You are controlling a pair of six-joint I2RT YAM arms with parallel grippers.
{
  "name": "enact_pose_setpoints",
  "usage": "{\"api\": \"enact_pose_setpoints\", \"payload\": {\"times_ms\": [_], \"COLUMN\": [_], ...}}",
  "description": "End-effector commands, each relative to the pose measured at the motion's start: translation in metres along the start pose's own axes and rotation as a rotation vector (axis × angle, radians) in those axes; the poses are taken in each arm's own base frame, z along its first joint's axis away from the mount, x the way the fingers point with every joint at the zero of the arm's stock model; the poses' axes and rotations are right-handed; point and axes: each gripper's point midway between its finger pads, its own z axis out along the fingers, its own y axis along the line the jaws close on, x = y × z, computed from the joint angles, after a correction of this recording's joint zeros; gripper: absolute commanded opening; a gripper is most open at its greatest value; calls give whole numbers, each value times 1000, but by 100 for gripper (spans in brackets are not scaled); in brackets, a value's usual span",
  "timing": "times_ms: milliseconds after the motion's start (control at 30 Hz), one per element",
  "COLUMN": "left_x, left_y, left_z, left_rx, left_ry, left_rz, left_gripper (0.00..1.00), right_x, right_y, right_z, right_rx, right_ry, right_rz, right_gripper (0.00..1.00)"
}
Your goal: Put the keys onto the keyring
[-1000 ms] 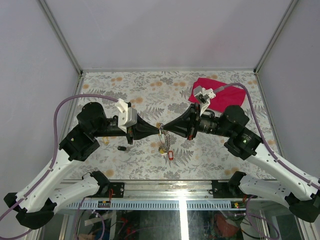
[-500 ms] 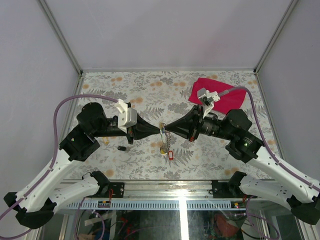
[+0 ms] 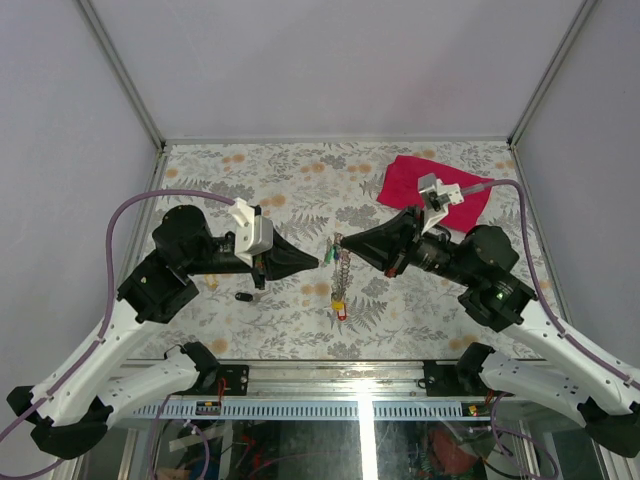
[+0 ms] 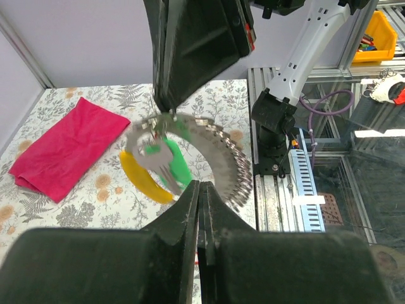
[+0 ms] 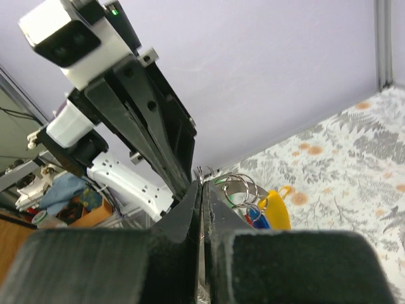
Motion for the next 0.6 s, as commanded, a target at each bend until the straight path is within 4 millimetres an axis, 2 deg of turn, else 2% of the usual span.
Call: {"api": "enact_pose_setpoints", "payload": {"times_ms": [0, 200, 567], "left_x": [-4, -10, -55], "left_y": [-8, -7, -12], "left_z": [-2, -3, -16], "left_rx": [35, 17, -35], "left_ry": [-7, -36, -187], "left_rz": [-7, 1, 32], "left_gripper": [0, 9, 31], "right_x": [-67, -63, -45], "right_y": [22, 27, 33], "right_z": [-9, -7, -11], "right_rx": [-28, -58, -121], "right_ry": [-242, -211, -61], "right_rz": [-84, -132, -396], "right_gripper": [0, 0, 0]}}
